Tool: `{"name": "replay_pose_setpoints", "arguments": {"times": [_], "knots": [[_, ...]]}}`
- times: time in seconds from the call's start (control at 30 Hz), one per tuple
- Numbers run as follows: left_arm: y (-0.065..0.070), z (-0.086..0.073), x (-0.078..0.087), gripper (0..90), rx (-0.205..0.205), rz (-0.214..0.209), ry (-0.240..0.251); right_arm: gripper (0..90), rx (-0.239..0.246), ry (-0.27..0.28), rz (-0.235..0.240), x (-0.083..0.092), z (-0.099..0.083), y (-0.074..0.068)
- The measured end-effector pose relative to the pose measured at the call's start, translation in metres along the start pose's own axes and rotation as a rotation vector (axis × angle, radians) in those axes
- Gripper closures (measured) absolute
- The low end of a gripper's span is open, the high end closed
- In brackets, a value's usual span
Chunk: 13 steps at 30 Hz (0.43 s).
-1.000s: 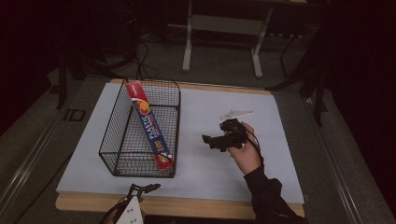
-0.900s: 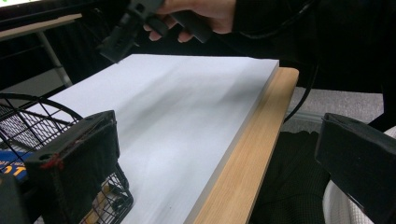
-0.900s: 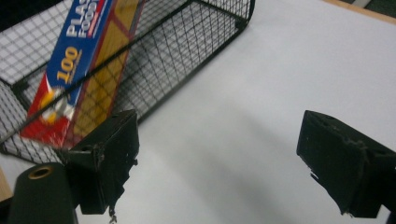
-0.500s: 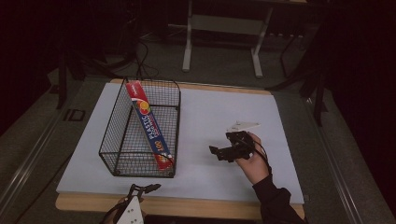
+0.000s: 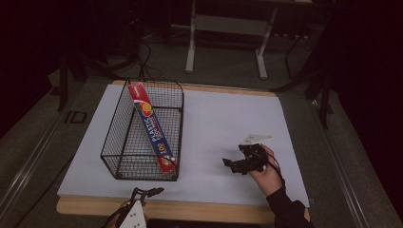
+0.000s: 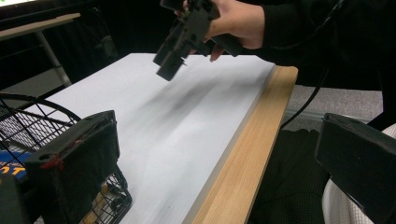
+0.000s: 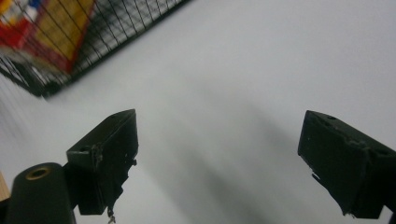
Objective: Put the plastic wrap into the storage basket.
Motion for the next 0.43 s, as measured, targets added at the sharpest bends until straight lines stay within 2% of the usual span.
{"name": "replay_pose_setpoints", "arguments": {"times": [0.2,0.43], "knots": [[0.0011,0.0002,-0.0006,0.3,-0.004,-0.003,-0.001,12.3,-0.013,0.009,-0.017,-0.0003,-0.0057,0.0073],[0.0006,0.0001,-0.0001,0.3,-0.004,-0.006,-0.001,12.6,0.004,0.006,-0.026,-0.0037,-0.0080,0.0070]]}}
Point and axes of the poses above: each handheld gripper's, and its own axes: x roughly backward along the jaws, z roughly out of its top, y roughly to its right, the point moved 2 cm from there along -x, roughly forward along the jaws, and after that the axes turned 7 degrees about -y, right-handed, at the moved point
